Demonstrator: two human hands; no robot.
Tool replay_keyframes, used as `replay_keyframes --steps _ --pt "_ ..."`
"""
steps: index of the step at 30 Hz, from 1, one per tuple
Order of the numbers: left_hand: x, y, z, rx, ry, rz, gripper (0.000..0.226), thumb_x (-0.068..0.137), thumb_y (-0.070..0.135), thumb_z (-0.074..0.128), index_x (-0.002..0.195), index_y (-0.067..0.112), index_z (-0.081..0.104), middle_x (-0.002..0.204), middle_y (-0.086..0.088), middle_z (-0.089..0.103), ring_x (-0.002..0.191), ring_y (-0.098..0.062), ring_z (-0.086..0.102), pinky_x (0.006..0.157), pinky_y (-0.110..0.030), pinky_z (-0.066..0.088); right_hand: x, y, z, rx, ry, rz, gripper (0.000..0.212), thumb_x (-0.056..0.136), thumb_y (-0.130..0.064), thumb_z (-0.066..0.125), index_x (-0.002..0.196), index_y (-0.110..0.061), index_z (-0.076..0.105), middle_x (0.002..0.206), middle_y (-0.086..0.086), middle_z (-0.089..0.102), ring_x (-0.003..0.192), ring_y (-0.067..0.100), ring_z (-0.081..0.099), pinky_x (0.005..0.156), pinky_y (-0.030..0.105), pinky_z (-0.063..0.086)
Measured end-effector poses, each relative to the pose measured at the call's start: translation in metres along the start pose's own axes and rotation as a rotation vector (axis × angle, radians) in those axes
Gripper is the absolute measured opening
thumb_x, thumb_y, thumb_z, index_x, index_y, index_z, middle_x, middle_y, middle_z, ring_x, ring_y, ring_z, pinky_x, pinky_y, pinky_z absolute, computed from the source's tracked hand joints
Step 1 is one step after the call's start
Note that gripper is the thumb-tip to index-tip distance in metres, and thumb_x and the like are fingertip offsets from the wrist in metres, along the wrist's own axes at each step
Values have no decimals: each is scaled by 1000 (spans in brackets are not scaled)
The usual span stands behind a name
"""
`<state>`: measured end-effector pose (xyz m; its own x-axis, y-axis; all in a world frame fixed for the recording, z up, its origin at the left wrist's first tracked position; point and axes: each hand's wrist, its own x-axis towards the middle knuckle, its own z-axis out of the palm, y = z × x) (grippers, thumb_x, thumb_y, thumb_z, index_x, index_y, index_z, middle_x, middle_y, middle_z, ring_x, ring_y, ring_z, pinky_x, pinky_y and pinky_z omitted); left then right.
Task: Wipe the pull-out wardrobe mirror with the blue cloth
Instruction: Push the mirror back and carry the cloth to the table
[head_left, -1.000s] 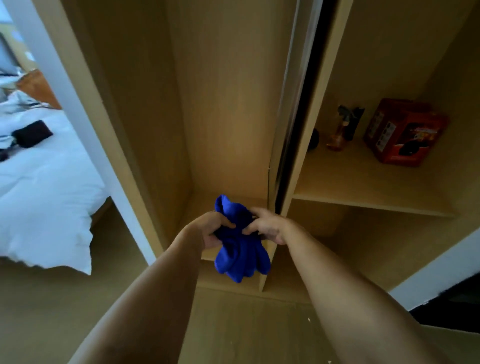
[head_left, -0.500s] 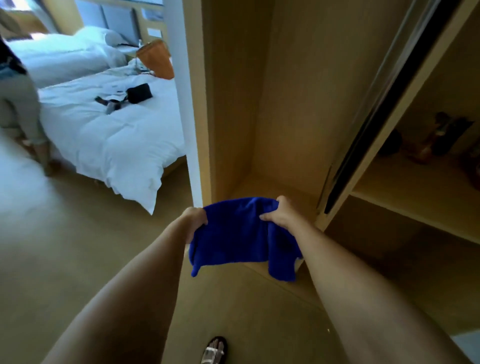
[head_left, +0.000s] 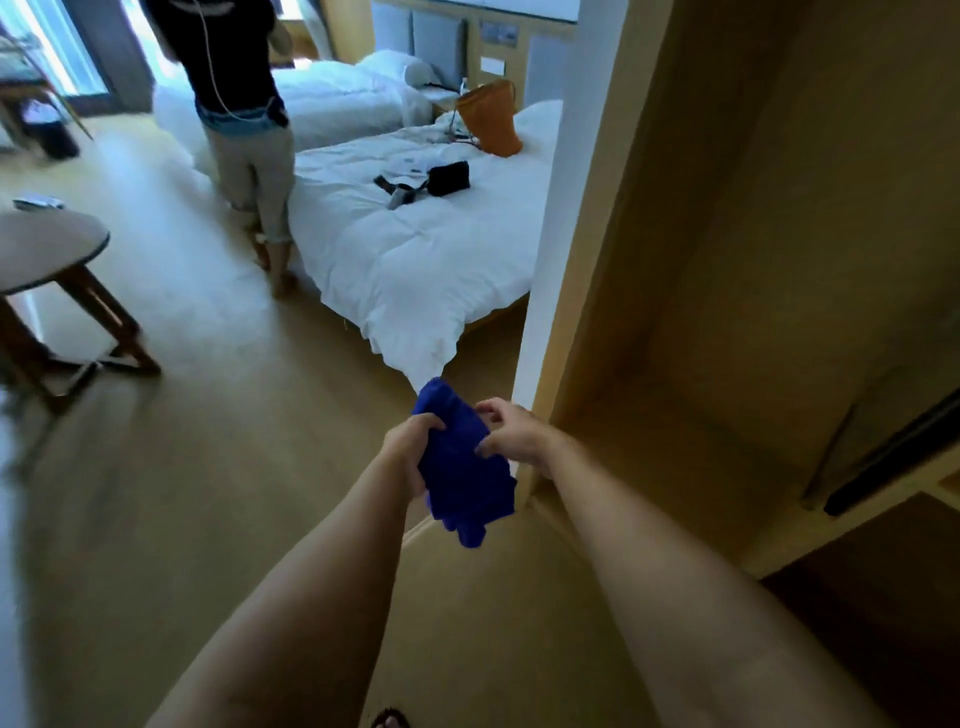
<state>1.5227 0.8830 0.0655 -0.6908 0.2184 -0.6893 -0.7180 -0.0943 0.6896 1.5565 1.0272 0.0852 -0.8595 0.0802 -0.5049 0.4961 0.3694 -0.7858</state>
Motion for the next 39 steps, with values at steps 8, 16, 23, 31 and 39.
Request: replay_keyframes --steps 8,16,23,31,39 --pt "14 47 -124 -335 142 -3 37 78 17 48 114 8 49 105 -19 62 90 -35 60 64 -41 50 68 -74 103 -233 -341 30 82 73 -15 76 139 -26 28 127 9 49 107 28 57 93 45 50" --pt "30 70 -241 135 281 171 86 84 10 62 148 37 11 150 -12 23 115 -37 49 75 -45 54 114 -144 200 -982 -192 -268 28 78 -26 61 102 -23 48 103 1 57 92 20 57 82 36 50" --pt "50 82 -290 692 369 243 110 71 4 74 148 39 4 154 -3 -26 140 -34 16 103 -37 36 162 -190 253 -1116 -254 -416 33 80 -22 57 113 -23 49 107 1 59 93 20 58 80 36 51" --pt "126 150 -321 793 741 261 51 71 12 65 119 18 47 132 -10 25 107 -32 49 93 -43 47 259 -238 282 -1250 -176 -675 55 83 -26 61 131 -19 35 120 8 56 108 28 54 84 40 40" --pt "207 260 -340 884 839 145 43 72 18 65 112 21 48 118 -7 33 97 -27 52 80 -35 46 382 -315 275 -1317 -190 -804 58 80 -23 64 131 -20 38 122 7 54 114 27 50 96 42 38"
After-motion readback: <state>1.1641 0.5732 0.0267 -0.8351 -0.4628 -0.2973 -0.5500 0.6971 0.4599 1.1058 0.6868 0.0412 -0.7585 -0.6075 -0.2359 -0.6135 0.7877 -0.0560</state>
